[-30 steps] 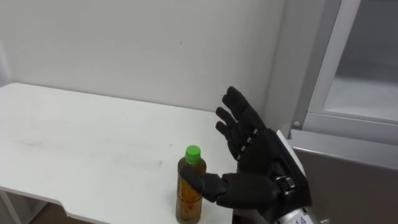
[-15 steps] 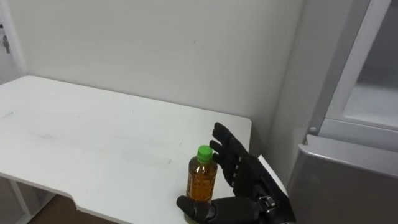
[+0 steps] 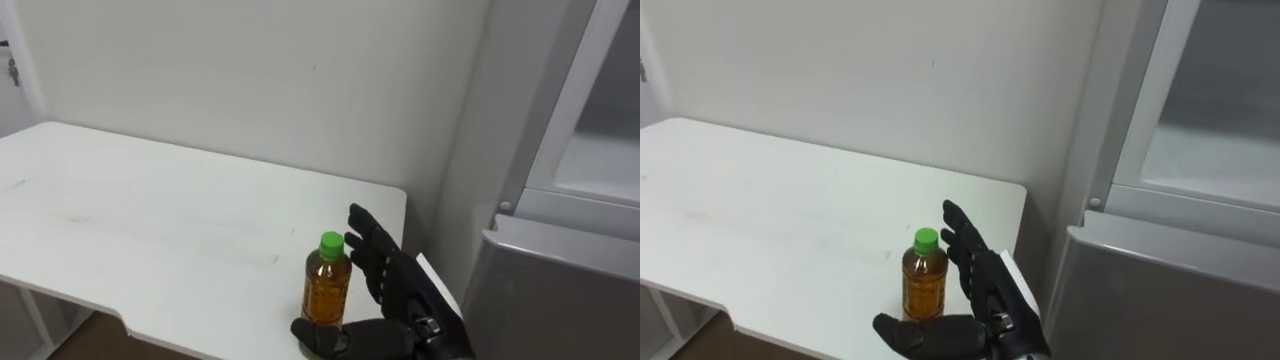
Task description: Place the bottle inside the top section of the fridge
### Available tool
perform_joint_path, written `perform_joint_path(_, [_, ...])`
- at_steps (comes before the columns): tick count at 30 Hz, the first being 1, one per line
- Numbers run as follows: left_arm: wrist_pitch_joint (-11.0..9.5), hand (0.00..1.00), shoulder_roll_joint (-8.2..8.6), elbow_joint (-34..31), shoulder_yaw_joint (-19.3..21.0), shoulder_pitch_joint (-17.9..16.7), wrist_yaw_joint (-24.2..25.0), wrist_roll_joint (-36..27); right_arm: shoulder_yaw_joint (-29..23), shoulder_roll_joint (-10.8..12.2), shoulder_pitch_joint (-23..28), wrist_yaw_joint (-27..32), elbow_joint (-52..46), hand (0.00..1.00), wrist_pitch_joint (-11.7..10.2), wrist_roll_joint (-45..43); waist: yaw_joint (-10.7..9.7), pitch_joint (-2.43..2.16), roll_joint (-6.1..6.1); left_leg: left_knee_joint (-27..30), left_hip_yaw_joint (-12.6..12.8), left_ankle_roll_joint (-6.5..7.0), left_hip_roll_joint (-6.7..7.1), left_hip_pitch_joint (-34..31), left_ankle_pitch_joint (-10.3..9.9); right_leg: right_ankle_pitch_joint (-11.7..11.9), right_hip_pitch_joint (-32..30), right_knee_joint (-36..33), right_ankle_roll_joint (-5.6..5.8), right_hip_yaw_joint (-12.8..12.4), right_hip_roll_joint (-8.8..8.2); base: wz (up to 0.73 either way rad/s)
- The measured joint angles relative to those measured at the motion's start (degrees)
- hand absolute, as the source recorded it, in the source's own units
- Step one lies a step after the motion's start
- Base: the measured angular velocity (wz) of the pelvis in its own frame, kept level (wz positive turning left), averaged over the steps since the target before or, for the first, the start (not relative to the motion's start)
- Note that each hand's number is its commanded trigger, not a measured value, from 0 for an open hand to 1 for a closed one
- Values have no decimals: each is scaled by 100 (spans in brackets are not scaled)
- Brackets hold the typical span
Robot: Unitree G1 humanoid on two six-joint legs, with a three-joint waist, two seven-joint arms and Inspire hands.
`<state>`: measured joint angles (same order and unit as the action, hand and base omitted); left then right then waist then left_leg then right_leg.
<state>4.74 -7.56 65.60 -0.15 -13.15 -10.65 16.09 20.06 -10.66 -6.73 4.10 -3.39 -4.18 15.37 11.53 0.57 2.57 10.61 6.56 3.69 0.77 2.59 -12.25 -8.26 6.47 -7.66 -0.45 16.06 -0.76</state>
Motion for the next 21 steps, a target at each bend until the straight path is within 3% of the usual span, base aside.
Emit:
perform_joint_path(13, [-28, 0, 14, 50, -11, 22, -8, 99, -88, 6, -166, 541, 60, 0, -7, -9, 10, 29, -65, 0, -169, 2, 15, -4, 6, -18, 39, -5, 29, 6, 2, 7])
perform_joint_path(17, [-4, 0, 13, 51, -38, 17, -3, 101, -99, 168, -276, 882, -41, 0, -99, -112, -6, 21, -84, 7, -166, 2, 15, -1, 7, -18, 37, -3, 30, 2, 2, 0])
perform_joint_path(21, [14, 0, 14, 7, -17, 21, -3, 165, -102, 185, -334, 993, 359, 0, -194, -141, -23, 20, -85, 24, -211, 6, 27, 99, 9, -20, 132, 4, 34, -11, -8, 7])
